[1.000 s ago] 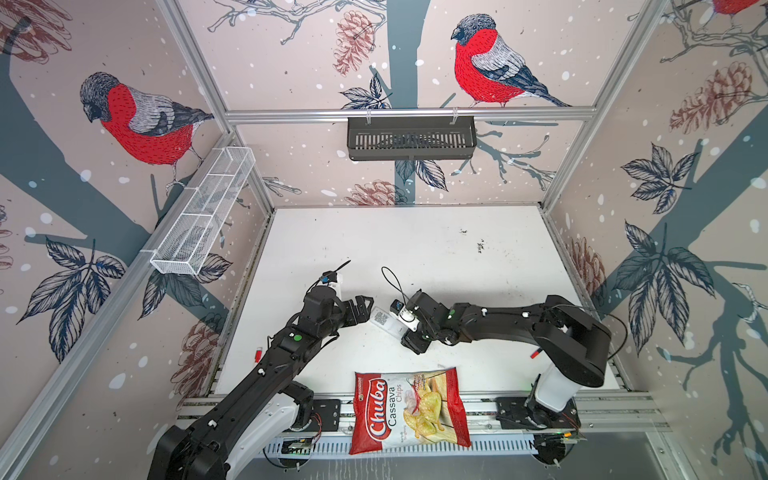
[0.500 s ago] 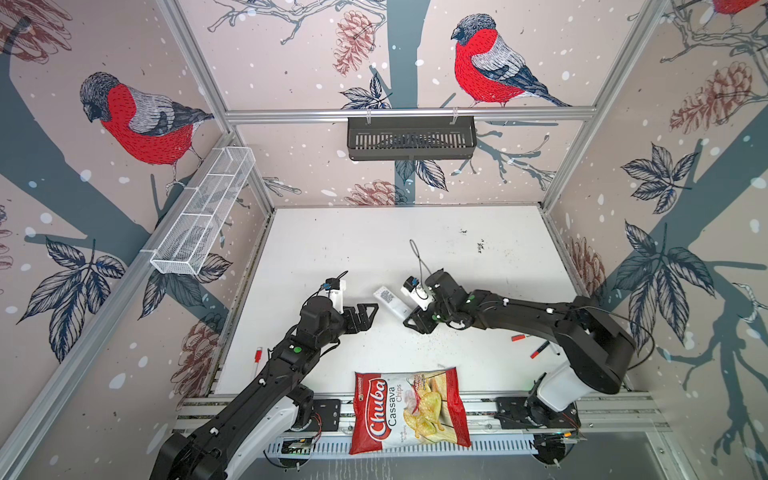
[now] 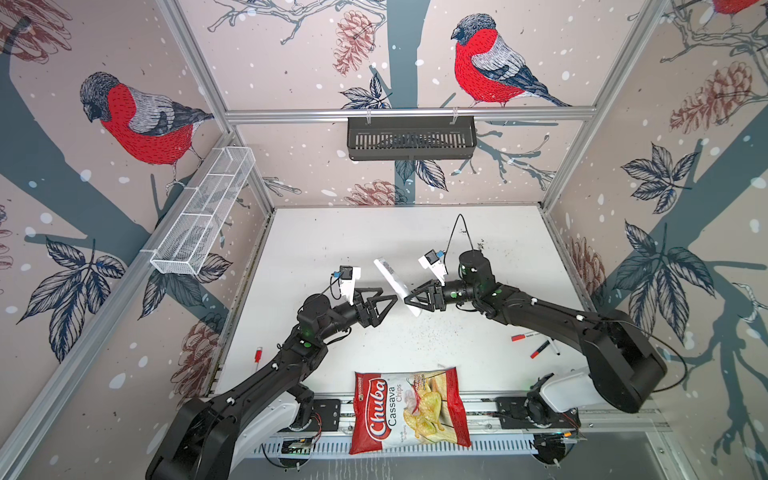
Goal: Load the batteries into the remote control
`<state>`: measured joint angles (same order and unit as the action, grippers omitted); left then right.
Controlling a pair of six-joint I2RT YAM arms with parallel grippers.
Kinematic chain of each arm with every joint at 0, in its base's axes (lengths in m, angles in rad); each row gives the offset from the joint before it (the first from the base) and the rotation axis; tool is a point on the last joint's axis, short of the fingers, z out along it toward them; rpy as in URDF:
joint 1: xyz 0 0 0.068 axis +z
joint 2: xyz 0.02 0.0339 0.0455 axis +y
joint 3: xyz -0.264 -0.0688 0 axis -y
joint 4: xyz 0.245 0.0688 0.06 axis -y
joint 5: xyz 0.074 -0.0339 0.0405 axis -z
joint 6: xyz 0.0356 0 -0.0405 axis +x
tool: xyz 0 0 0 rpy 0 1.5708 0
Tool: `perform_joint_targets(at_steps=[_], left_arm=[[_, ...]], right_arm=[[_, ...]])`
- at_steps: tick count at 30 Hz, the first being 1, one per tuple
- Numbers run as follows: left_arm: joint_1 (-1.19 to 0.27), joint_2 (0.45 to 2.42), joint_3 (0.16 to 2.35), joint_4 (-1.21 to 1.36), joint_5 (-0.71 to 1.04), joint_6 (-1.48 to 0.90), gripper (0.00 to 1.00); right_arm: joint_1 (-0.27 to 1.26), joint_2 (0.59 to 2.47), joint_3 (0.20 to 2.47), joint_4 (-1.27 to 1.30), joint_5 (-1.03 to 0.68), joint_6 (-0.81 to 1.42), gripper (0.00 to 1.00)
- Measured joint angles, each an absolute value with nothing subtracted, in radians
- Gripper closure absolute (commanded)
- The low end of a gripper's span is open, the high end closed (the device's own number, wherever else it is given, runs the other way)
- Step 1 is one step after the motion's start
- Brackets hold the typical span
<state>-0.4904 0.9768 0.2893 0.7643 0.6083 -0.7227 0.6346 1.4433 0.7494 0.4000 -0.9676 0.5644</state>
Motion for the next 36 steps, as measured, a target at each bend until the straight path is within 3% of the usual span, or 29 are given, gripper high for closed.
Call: perform_joint_targets(at_steps=[4, 8, 19, 24, 29, 36], left_arm=[[-0.506, 1.04, 0.321, 0.86, 0.627, -0.74, 0.04], [-0.511, 1.076, 0.333, 0.949, 0.628, -0.788, 0.12], [-0.52, 1.079, 0.351, 1.044, 0.661, -0.867, 0.5], [-0.522, 1.081, 0.36, 1.03, 0.663, -0.886, 0.61], [-0.524, 1.11, 0.426, 0.881, 0.624, -0.815, 0.66], [-0.524, 1.25, 0.682, 0.432, 0.477, -0.67, 0.7]], right_arm=[[0.641, 1.423, 0.715, 0.521, -1.024, 0.673, 0.63], [0.662, 1.399, 0.69, 0.635, -1.051, 0.759, 0.63], [0.673, 1.398, 0.647, 0.81, -1.065, 0.859, 0.59], [0.668, 1.408, 0.636, 0.846, -1.064, 0.841, 0.48], [0.638, 1.428, 0.606, 0.844, -1.04, 0.859, 0.21], [0.589, 1.336, 0.648, 0.474, -0.88, 0.612, 0.11]])
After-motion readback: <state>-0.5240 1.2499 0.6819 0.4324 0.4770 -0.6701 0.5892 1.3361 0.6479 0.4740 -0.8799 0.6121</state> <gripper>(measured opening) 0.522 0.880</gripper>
